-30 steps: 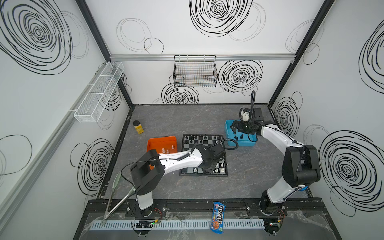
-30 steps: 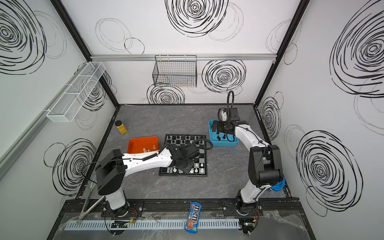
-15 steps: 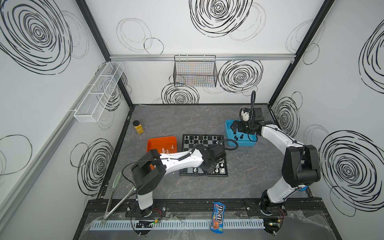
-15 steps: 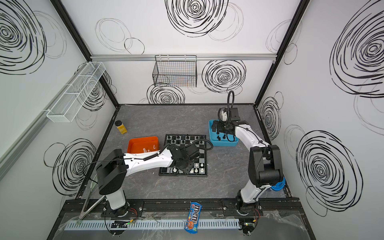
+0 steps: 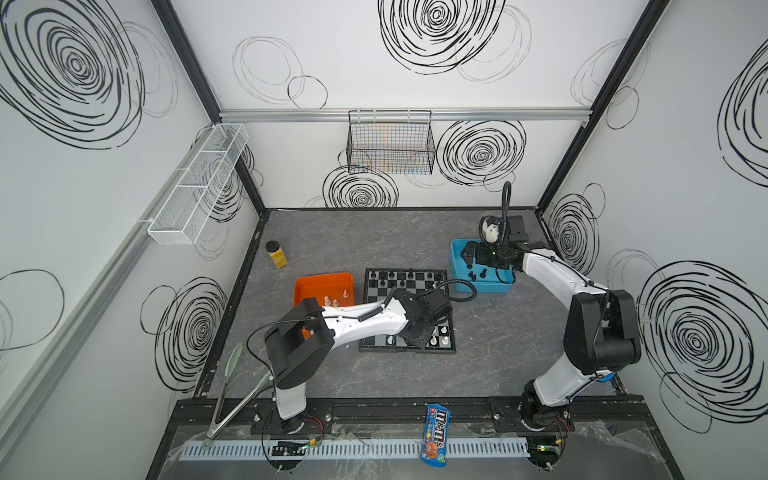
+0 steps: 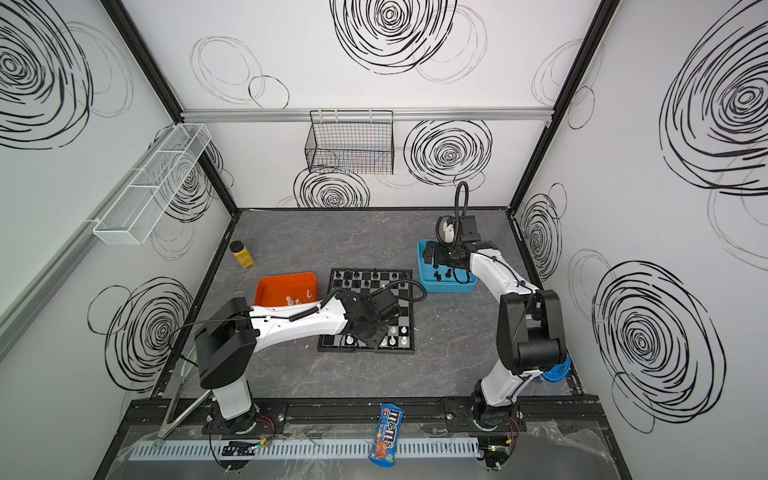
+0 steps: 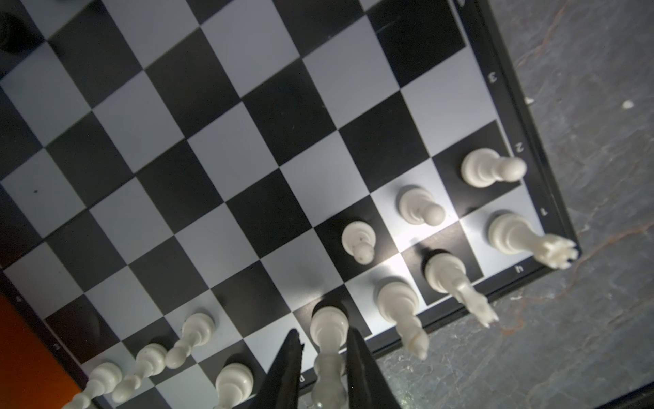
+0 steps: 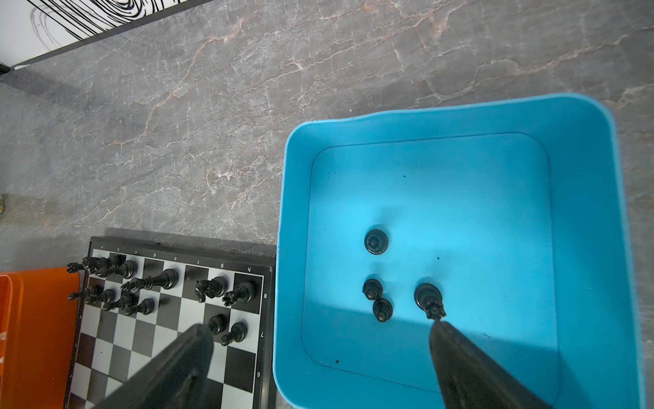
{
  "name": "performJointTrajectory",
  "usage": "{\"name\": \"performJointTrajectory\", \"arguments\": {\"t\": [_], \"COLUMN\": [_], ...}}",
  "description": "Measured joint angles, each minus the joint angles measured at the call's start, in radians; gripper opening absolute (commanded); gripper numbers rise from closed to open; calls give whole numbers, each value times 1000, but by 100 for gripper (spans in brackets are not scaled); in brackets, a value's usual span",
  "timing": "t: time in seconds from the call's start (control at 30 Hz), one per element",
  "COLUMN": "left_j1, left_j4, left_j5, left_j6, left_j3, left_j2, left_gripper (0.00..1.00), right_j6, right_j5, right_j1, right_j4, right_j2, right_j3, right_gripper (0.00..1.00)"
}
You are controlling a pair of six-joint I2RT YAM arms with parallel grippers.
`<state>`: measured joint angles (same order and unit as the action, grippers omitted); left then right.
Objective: Set up the chess pieces on the board
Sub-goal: 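Lower the white pawn onto its square and open the left gripper, then raise the left gripper over the orange tray while the right lowers into the cyan tray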
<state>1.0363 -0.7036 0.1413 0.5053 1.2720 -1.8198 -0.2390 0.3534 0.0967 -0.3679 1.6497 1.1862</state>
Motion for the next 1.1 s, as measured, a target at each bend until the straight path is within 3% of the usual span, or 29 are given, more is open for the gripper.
{"name": "performJointTrajectory", "arguments": {"t": [0.73,0.9,1.07,1.1], "left_j1": [-10,-80,-196,-225], "left_j4": [-34,-50,-48,-47], "left_j5": [15,26,39,39], "left_j6": [-3,-10,-38,-44], "left_j3": [71,83,105,109], "left_j2": [32,90,146,154], "left_gripper": [49,69,97,98], "right_j6": [-5,-16,-26,-27], "right_j5": [-6,-26,-49,-55], "right_j1": [-14,-38,-57,-58], "right_j4": [0,-5,-53,-60], "right_j2": [0,0,21,33], "right_j3": [0,9,88,111], "right_gripper": [100,100,99,98]}}
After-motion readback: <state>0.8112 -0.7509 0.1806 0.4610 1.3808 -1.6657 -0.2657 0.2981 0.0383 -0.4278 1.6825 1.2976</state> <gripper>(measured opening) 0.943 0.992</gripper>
